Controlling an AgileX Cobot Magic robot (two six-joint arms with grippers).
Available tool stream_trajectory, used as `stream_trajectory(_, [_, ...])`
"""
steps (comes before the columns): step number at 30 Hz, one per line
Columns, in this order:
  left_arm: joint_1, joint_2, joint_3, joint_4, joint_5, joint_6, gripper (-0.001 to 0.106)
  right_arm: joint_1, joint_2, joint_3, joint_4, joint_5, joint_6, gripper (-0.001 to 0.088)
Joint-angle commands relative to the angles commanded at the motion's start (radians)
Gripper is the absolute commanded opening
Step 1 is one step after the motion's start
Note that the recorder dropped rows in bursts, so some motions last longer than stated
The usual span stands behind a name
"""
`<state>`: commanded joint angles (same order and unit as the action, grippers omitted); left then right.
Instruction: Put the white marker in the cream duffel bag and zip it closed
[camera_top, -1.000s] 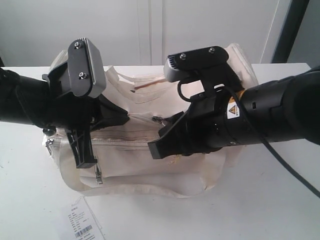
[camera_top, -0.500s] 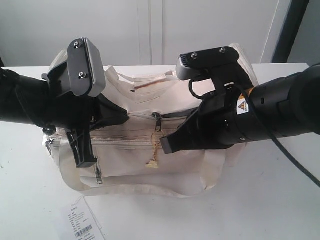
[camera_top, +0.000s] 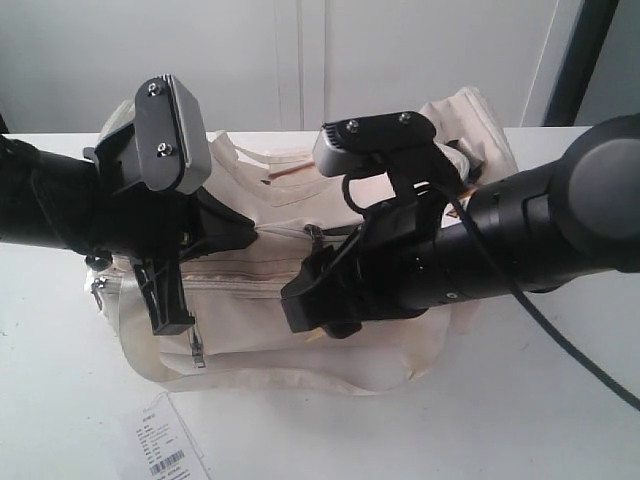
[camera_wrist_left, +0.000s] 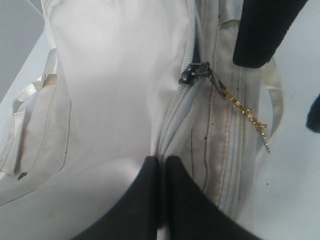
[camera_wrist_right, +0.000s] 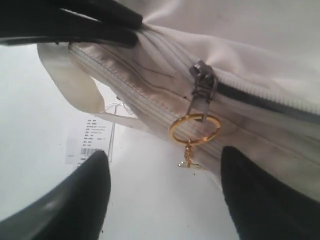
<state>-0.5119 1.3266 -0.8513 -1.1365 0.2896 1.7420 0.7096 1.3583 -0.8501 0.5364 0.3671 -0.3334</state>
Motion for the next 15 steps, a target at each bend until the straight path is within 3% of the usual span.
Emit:
stream_trajectory(9, [0.000, 0.000, 0.000, 0.000, 0.000, 0.000, 0.000, 0.000, 0.061, 0.000, 0.038, -0.094, 0.000, 0.0587])
stream_trajectory(12, [0.000, 0.000, 0.000, 0.000, 0.000, 0.000, 0.000, 0.000, 0.074, 0.000, 0.043, -0.121, 0.002, 0.0501])
stream_trajectory(15, [0.000, 0.000, 0.000, 0.000, 0.000, 0.000, 0.000, 0.000, 0.087, 0.000, 0.045, -0.125, 0.004, 0.0313])
